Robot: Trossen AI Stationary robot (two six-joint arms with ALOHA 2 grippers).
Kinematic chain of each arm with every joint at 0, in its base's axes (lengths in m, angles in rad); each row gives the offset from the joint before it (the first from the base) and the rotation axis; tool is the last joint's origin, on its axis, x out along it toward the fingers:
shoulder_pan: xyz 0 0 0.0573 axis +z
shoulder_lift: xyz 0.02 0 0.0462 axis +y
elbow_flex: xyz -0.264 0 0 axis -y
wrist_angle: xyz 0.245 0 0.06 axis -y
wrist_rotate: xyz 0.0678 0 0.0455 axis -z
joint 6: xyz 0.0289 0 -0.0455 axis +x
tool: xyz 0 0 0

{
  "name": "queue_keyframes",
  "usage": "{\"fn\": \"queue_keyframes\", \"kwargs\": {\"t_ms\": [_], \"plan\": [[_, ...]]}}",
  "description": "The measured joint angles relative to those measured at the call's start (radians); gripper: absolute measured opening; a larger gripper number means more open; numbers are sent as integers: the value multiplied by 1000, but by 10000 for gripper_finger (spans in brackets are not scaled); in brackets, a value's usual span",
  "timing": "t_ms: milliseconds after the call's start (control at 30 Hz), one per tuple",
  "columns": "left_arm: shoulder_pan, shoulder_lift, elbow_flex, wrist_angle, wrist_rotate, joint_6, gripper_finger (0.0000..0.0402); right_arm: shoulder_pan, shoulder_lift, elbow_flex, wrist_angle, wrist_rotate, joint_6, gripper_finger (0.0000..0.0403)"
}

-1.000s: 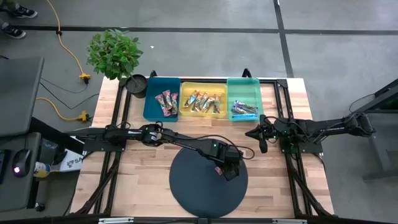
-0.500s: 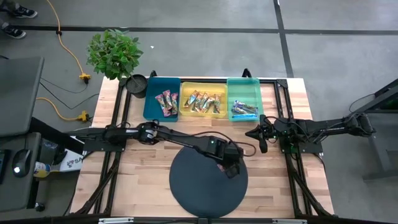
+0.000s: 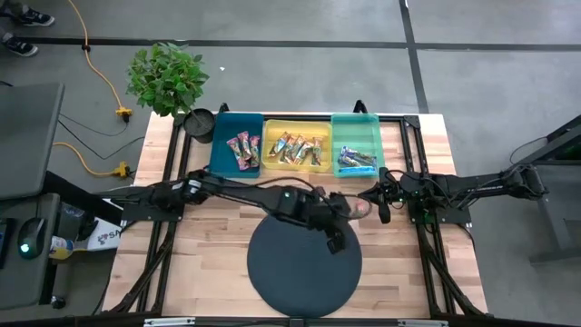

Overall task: Pick and place Granola Bars by type
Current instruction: Put the red granola bar into the blue bin

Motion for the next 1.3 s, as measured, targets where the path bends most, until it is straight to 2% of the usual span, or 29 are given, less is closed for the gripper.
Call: {"fn": "queue_keyframes", "kwargs": {"t_ms": [200, 600, 867, 1100, 1300], "plan": [[4, -98, 0, -5, -93, 16, 62, 0, 0, 0, 0, 0, 0, 0], [-3, -280, 0, 3, -193, 131, 62, 0, 0, 0, 0, 0, 0, 0], [-24, -369, 0, -47, -358, 197, 62, 0, 0, 0, 0, 0, 0, 0], [-37, -386, 0, -49, -348, 235, 62, 0, 0, 0, 0, 0, 0, 0], [-37, -386, 0, -11, -278, 288, 62, 0, 0, 0, 0, 0, 0, 0]]}}
